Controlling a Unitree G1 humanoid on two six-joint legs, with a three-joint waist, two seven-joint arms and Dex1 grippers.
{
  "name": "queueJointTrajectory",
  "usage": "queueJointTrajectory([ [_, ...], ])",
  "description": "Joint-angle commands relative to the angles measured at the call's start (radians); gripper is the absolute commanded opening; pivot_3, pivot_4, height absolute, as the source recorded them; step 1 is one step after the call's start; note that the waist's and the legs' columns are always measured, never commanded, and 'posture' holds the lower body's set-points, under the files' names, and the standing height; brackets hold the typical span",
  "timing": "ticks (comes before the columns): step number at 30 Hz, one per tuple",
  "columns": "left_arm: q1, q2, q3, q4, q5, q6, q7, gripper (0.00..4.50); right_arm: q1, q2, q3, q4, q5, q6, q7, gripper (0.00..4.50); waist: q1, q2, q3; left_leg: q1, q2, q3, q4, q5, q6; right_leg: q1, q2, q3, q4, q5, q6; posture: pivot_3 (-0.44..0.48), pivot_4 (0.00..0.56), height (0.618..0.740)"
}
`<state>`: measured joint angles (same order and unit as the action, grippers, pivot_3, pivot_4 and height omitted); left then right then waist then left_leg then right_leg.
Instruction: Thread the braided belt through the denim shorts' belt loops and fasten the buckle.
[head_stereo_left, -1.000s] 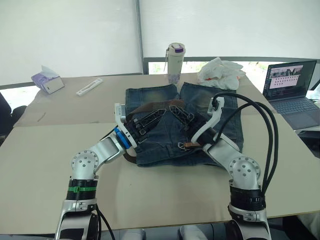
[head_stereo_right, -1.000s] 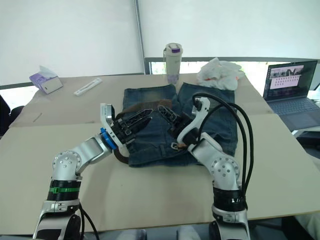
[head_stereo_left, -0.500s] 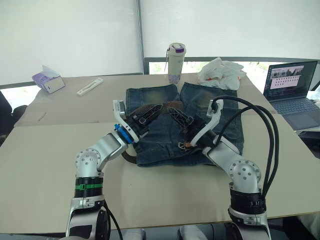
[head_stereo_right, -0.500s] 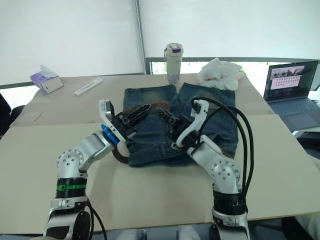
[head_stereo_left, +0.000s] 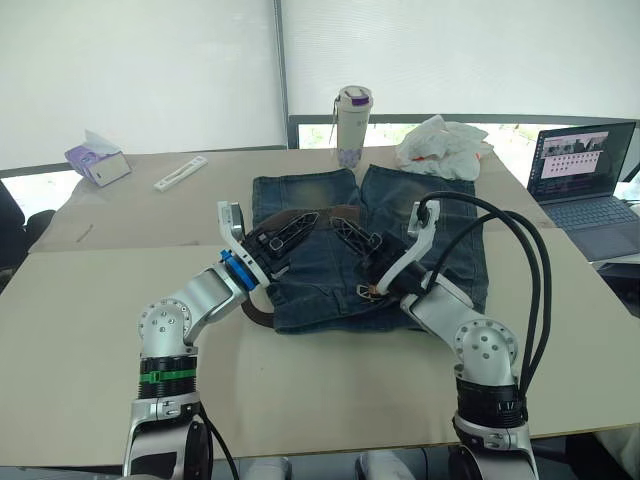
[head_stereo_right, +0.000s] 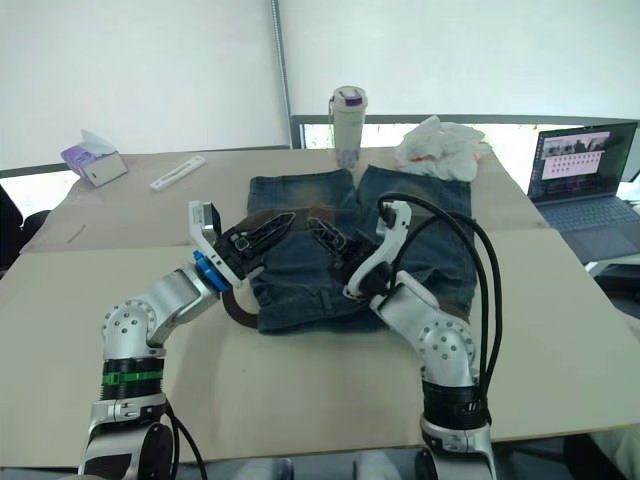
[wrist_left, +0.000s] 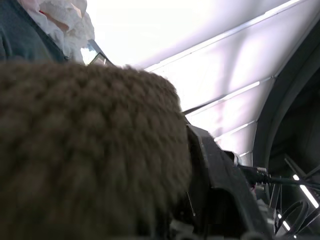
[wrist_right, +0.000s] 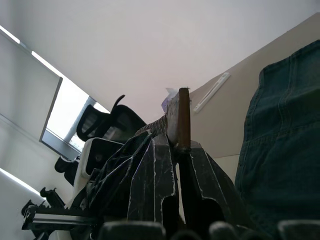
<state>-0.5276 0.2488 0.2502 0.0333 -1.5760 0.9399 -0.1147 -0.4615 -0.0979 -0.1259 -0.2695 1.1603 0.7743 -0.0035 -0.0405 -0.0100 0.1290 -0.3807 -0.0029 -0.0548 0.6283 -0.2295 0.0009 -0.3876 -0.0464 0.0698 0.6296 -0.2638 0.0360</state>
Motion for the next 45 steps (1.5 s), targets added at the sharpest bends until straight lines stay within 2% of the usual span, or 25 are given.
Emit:
queueJointTrajectory([
  [1, -0.002, 0.004, 0.018, -0.035, -0.01, 0.001, -0.017, 2.39, -0.022, 0.001, -0.016, -0.022, 0.01, -0.008, 0.001, 0.0, 0.001, 0.0, 0.0, 0.0, 0.0, 0.0, 0.0, 0.0, 0.0, 0.0, 0.0, 0.0, 0.0, 0.0, 0.0, 0.0, 0.15, 0.74],
  [10, 0.001, 0.018, 0.024, -0.015, -0.012, 0.028, -0.045, 2.39, -0.024, 0.0, -0.014, -0.025, 0.021, 0.005, 0.009, 0.0, 0.0, 0.0, 0.0, 0.0, 0.0, 0.0, 0.0, 0.0, 0.0, 0.0, 0.0, 0.0, 0.0, 0.0, 0.0, 0.0, 0.15, 0.74],
  [13, -0.004, 0.009, 0.029, -0.005, -0.015, 0.023, -0.048, 1.74, -0.018, -0.006, -0.006, -0.036, 0.039, 0.023, 0.02, 0.0, 0.0, 0.0, 0.0, 0.0, 0.0, 0.0, 0.0, 0.0, 0.0, 0.0, 0.0, 0.0, 0.0, 0.0, 0.0, 0.0, 0.15, 0.74],
  [17, 0.0, 0.013, 0.034, -0.005, -0.019, 0.027, -0.055, 0.07, -0.016, -0.013, -0.004, -0.04, 0.037, 0.033, 0.02, 0.0, 0.0, 0.0, 0.0, 0.0, 0.0, 0.0, 0.0, 0.0, 0.0, 0.0, 0.0, 0.0, 0.0, 0.0, 0.0, 0.0, 0.15, 0.74],
  [20, 0.014, 0.024, 0.032, -0.013, -0.005, 0.035, -0.063, 0.07, -0.017, -0.02, 0.0, -0.041, 0.007, 0.02, 0.021, 0.0, 0.0, 0.0, 0.0, 0.0, 0.0, 0.0, 0.0, 0.0, 0.0, 0.0, 0.0, 0.0, -0.001, 0.0, 0.0, 0.0, 0.15, 0.74],
  [22, 0.024, 0.03, 0.029, -0.026, 0.016, 0.03, -0.073, 0.0, -0.019, -0.025, -0.002, -0.033, -0.022, 0.008, 0.013, 0.86, -0.001, 0.0, 0.0, 0.0, 0.0, 0.0, -0.001, 0.0, 0.0, 0.0, 0.0, 0.0, -0.001, 0.0, 0.0, 0.0, 0.15, 0.74],
  [24, 0.05, 0.047, 0.032, -0.049, 0.047, 0.021, -0.088, 0.0, -0.005, -0.052, -0.003, -0.048, -0.024, 0.016, 0.056, 1.45, -0.001, 0.0, 0.0, 0.0, 0.0, 0.0, -0.001, 0.0, 0.0, 0.0, 0.0, 0.0, -0.001, 0.0, 0.0, 0.0, 0.15, 0.74],
  [25, 0.066, 0.063, 0.032, -0.062, 0.072, 0.018, -0.099, 0.0, 0.008, -0.082, 0.002, -0.057, -0.049, 0.02, 0.076, 1.96, -0.001, 0.0, 0.0, 0.0, 0.0, 0.0, -0.001, 0.0, 0.0, 0.0, 0.0, 0.0, -0.001, 0.0, 0.0, 0.0, 0.15, 0.74],
  [29, 0.125, 0.135, 0.055, -0.078, 0.098, 0.041, -0.092, 0.0, 0.088, -0.263, 0.071, -0.121, -0.198, -0.008, 0.257, 3.17, 0.003, 0.0, 0.0, 0.0, 0.0, 0.001, -0.001, 0.0, 0.0, 0.0, 0.0, 0.0, -0.002, 0.0, 0.0, 0.0, 0.15, 0.74],
  [31, 0.146, 0.166, 0.066, -0.083, 0.091, 0.053, -0.078, 0.0, 0.115, -0.324, 0.093, -0.153, -0.247, -0.04, 0.337, 3.17, 0.002, 0.0, 0.0, -0.001, 0.0, 0.001, -0.002, 0.0, 0.0, 0.0, 0.0, 0.0, -0.003, 0.0, 0.0, 0.0, 0.15, 0.74],
  [35, 0.192, 0.242, 0.034, -0.121, 0.112, 0.129, -0.041, 0.0, 0.181, -0.483, 0.179, -0.158, -0.506, -0.22, 0.51, 3.17, 0.001, -0.001, 0.001, 0.0, 0.001, 0.001, -0.001, 0.0, 0.0, 0.0, 0.001, 0.0, -0.003, -0.001, 0.002, 0.0, 0.15, 0.74],
  [39, 0.218, 0.231, 0.002, -0.163, 0.086, 0.17, 0.039, 0.0, 0.259, -0.59, 0.207, -0.105, -0.677, -0.399, 0.652, 3.17, 0.011, -0.001, 0.001, 0.0, 0.001, 0.002, -0.002, 0.0, 0.0, 0.001, 0.001, 0.0, -0.004, -0.005, 0.008, 0.0, 0.15, 0.74],
  [45, 0.231, 0.184, -0.007, -0.173, 0.044, 0.171, 0.232, 0.0, 0.324, -0.663, 0.156, 0.022, -0.834, -0.577, 0.724, 3.17, 0.024, -0.003, 0.002, 0.001, 0.001, 0.0, -0.001, 0.0, -0.001, 0.001, 0.0, 0.002, -0.003, 0.0, 0.0, 0.0, 0.15, 0.74],
])
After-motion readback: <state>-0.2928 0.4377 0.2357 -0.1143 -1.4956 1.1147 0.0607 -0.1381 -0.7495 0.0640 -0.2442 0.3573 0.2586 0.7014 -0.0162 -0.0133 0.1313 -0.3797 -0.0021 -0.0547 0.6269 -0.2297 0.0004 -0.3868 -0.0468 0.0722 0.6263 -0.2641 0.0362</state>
